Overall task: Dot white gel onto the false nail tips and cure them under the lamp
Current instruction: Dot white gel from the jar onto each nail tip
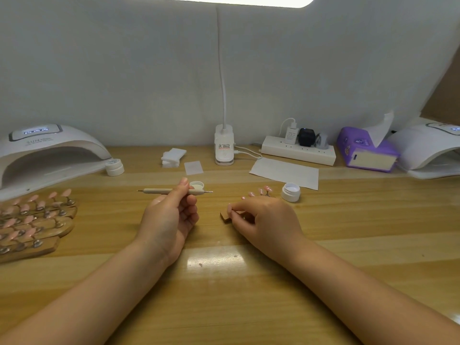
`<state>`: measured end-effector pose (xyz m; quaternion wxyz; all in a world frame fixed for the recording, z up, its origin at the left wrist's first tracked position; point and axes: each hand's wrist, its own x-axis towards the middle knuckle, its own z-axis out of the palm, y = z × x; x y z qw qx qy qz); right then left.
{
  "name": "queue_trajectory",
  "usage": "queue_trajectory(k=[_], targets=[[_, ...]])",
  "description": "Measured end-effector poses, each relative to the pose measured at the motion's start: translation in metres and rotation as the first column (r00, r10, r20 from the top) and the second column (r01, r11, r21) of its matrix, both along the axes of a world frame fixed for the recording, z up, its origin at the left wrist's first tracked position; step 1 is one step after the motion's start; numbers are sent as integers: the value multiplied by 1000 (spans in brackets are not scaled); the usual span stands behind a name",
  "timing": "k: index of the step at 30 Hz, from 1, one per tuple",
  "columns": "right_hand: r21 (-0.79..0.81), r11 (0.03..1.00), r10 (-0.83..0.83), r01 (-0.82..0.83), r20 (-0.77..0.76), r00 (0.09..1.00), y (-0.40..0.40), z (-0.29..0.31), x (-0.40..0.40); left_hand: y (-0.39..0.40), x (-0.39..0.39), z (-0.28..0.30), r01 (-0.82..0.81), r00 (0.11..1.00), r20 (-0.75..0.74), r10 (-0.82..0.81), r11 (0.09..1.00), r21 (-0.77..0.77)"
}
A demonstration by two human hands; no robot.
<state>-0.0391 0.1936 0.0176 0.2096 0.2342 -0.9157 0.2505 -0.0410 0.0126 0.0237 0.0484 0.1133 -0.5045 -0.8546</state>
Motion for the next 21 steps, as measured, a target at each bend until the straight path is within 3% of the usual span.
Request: queue_trajectory(k=[11, 16, 21], targets=[[-349, 932, 147, -97, 120, 982, 0, 4, 5, 8, 8, 10, -114, 990, -83, 111, 993, -39], [-507, 858, 180, -76, 158, 971, 4, 5, 3, 15, 19, 24, -148, 960, -261, 104, 977, -154], [-605, 783, 280, -140, 143, 949, 5, 13, 6, 22, 34, 39, -241, 865, -499, 44, 910, -338]])
